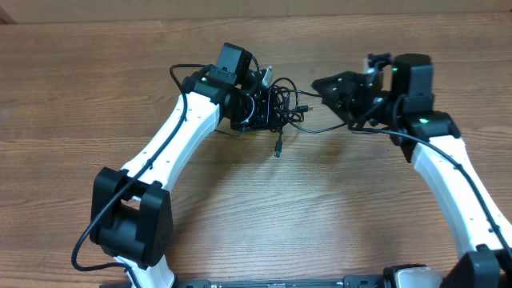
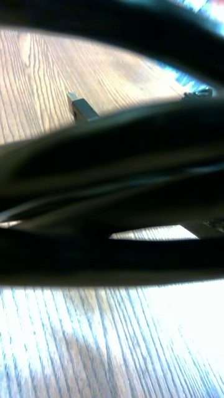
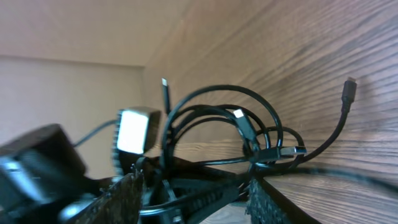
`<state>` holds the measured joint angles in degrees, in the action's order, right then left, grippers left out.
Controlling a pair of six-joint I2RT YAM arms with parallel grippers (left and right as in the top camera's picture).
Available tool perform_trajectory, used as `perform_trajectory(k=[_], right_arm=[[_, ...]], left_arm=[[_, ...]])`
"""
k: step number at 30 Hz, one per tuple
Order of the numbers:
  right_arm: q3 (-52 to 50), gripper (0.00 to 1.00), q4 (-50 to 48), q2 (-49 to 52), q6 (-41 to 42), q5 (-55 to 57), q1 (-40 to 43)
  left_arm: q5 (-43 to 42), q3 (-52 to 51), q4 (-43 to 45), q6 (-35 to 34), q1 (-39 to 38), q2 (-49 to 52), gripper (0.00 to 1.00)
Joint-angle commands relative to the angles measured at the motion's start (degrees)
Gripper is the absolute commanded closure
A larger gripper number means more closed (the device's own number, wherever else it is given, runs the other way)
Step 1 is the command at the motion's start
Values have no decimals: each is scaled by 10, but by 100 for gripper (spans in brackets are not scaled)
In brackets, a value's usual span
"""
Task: Untangle cables
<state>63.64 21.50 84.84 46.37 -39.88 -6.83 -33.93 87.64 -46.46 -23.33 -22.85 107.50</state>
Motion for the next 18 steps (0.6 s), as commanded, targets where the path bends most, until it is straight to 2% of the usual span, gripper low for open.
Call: perform_trajectory(k=[1, 6, 14, 18], right_arm=[[8, 45, -4, 17, -15, 17, -17], [8, 43, -7, 22, -15, 15, -42], [8, 38, -146, 22, 18, -139, -55], [8, 37, -161, 22, 35, -168, -55]], left_arm=[[-40, -2, 5, 17, 4, 4, 96], [-33, -2, 5, 16, 3, 4, 94], [-15, -2, 1, 15, 3, 4, 94], [-15, -2, 1, 14, 3, 4, 94]])
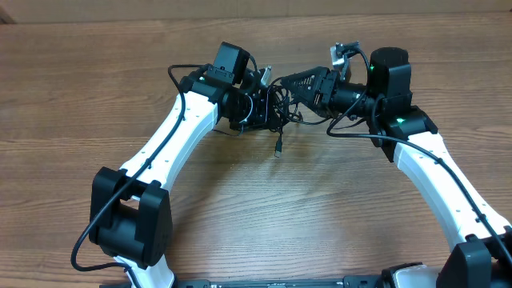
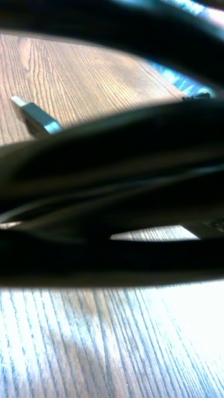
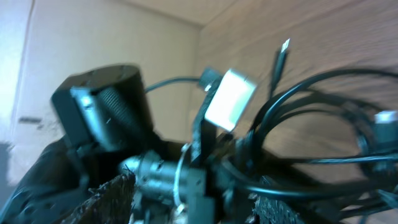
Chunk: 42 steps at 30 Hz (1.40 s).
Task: Untangle cables
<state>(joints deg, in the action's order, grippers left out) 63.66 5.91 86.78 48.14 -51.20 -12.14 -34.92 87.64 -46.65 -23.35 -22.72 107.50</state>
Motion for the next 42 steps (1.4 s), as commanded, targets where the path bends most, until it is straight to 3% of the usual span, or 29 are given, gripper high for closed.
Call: perform_trajectory(k=[1, 9, 23, 27, 30, 36, 42], right_arm=[[8, 37, 0, 2, 15, -54, -2], [8, 40, 66, 2, 10, 17, -10], [8, 96, 45, 2, 0, 52, -21], [8, 96, 44, 2, 0, 67, -21], [9, 96, 17, 2, 1, 65, -20], [29, 96, -63, -21, 35, 62, -4], [76, 96, -68, -38, 35, 62, 3]], left_arm=[[-5, -2, 3, 15, 2, 4, 94], [-51, -2, 5, 0, 2, 4, 94], [-60, -2, 2, 0, -4, 4, 92], [-54, -2, 0, 2, -5, 4, 91], [-14, -2, -13, 2, -5, 4, 80], [108, -2, -59, 0, -5, 4, 68], [127, -2, -70, 0, -5, 4, 66]])
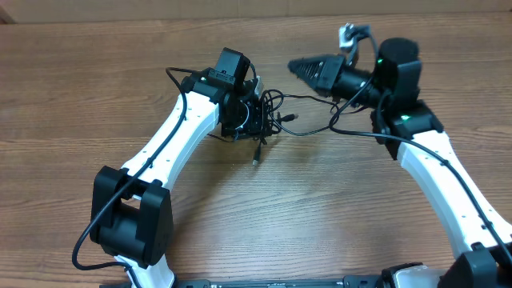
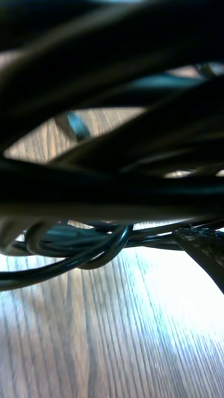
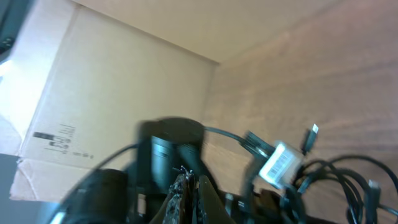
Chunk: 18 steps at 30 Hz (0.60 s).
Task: Untangle cables
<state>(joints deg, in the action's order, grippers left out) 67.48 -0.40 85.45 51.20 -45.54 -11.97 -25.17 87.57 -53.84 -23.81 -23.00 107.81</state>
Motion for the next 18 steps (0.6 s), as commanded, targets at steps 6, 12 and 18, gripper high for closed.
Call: perform_trajectory(k=[6, 12, 18], right_arm=[[50, 95, 23, -24, -16, 11, 2], [50, 41, 268, -24, -97, 176, 2], [50, 13, 340, -24, -116, 181, 2]], left_arm=[[25, -1, 1, 5, -2, 1, 76], [-37, -1, 10, 18, 7, 1, 95], [-86, -1, 9, -24, 64, 1, 96]])
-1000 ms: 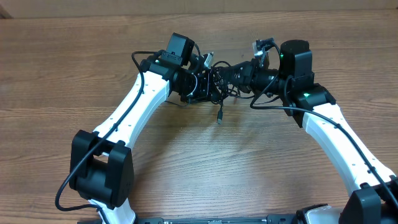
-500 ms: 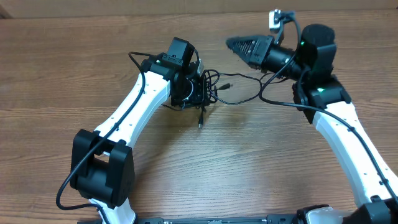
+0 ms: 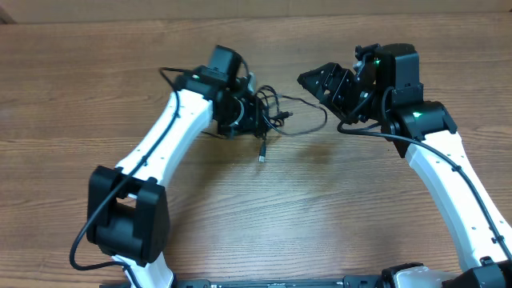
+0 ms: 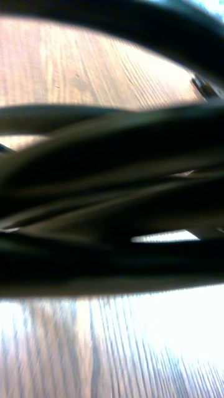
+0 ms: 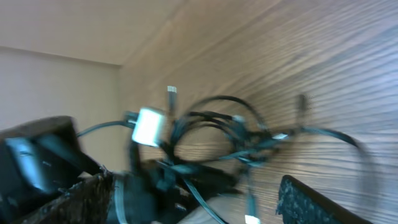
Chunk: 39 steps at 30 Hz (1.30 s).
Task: Untangle cables
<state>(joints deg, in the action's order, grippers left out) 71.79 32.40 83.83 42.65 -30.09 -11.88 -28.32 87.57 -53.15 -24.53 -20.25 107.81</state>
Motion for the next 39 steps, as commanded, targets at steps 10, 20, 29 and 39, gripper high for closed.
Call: perform_trajectory(k=[10, 20, 29, 39], right_arm=[[6, 2, 103, 10, -69, 62, -7], [6, 62, 70, 30, -37, 30, -17], [7, 96, -66, 17, -32, -82, -15], [7, 96, -306, -75, 28, -86, -2]], left_arm=[[-180, -1, 10, -13, 65, 1, 96], [-225, -1, 25, 4, 41, 1, 95], [-76, -1, -12, 8, 39, 1, 78], [20, -1, -38, 7, 39, 1, 55]])
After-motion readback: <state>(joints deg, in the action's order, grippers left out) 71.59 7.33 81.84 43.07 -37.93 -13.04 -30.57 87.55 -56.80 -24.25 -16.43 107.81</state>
